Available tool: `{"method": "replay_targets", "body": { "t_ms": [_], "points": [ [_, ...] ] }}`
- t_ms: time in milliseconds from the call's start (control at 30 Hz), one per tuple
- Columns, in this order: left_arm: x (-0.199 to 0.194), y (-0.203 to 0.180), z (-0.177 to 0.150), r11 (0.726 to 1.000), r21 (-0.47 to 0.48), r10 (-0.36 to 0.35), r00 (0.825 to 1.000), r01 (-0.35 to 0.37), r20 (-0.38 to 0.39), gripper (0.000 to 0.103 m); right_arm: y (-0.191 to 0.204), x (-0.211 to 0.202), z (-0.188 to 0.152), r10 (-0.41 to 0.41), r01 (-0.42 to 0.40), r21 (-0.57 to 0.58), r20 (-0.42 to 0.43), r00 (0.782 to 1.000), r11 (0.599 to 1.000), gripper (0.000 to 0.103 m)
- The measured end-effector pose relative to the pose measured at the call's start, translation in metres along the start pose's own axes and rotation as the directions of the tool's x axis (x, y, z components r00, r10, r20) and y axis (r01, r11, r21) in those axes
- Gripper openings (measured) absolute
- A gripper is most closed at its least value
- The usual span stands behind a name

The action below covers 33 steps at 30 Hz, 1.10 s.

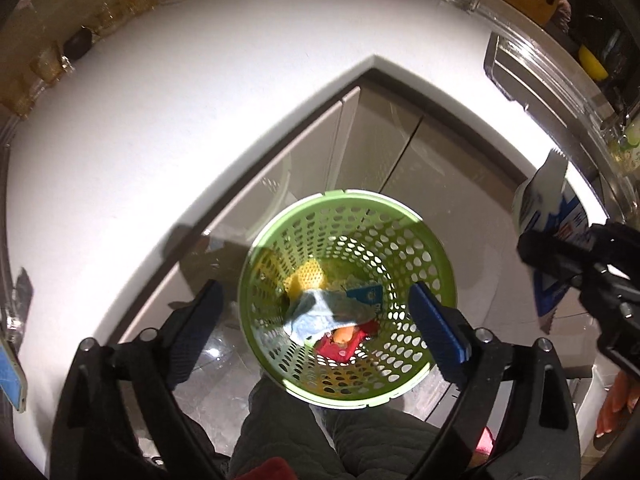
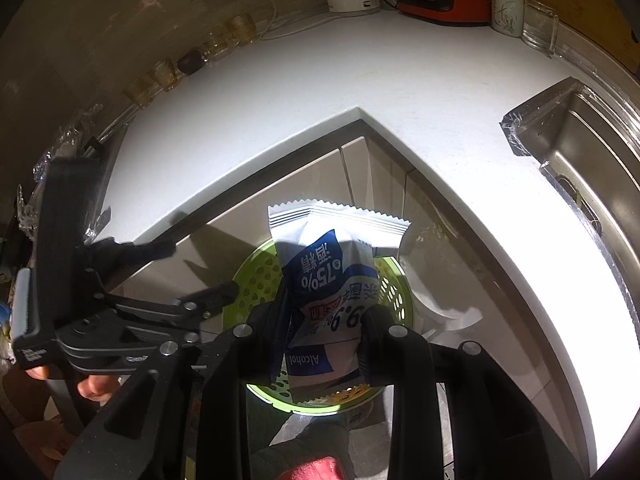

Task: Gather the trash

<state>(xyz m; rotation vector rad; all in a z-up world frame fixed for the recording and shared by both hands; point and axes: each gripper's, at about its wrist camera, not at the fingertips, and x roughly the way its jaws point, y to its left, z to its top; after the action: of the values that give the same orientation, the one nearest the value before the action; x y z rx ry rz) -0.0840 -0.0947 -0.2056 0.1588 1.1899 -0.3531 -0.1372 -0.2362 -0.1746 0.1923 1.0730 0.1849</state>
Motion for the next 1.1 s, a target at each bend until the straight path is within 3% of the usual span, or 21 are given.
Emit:
{"method": "replay_targets", "body": {
  "t_ms": [267, 600, 667, 700, 767, 967, 1100],
  "points": [
    [-0.026, 0.015, 0.011, 1.0, -0.002, 0.018, 0.998, -0.018, 0.062, 0.094, 0.006, 0.016, -0.001, 0.008, -0.008, -0.013, -0.023, 1.0, 1.0, 0.031],
    [-0.026, 0.032, 0.014, 0.999, -0.04, 0.03, 0.998, -0.028, 0.06, 0.094, 0.015, 0.066, -0.017, 0.0, -0.003, -0.031, -0.116, 0.993, 1.0, 0.032],
    [-0.024, 0.034, 0.014, 0.999, -0.045, 0.033, 0.998, -0.031, 0.055, 0.094, 0.018, 0.077, -0.022, -0.008, 0.003, -0.041, -0.138, 0.99, 0.999, 0.043],
    [-0.024, 0.036, 0.014, 0.998, -0.046, 0.034, 0.998, -0.032, 0.054, 0.094, 0.019, 0.083, -0.024, -0.012, 0.004, -0.047, -0.157, 0.988, 0.999, 0.059],
    [-0.023, 0.038, 0.014, 0.998, -0.047, 0.036, 0.998, -0.034, 0.05, 0.094, 0.022, 0.095, -0.027, -0.027, 0.016, -0.06, -0.189, 0.982, 0.998, 0.077],
    [-0.017, 0.042, 0.017, 0.998, -0.058, 0.039, 0.999, -0.037, 0.032, 0.094, 0.018, 0.117, -0.032, -0.029, 0.026, -0.016, -0.257, 0.966, 1.0, 0.087],
    [-0.018, 0.044, 0.02, 0.997, -0.067, 0.039, 0.999, -0.036, 0.035, 0.094, 0.014, 0.111, -0.025, -0.029, 0.034, 0.017, -0.244, 0.969, 0.999, 0.095]
  ]
}}
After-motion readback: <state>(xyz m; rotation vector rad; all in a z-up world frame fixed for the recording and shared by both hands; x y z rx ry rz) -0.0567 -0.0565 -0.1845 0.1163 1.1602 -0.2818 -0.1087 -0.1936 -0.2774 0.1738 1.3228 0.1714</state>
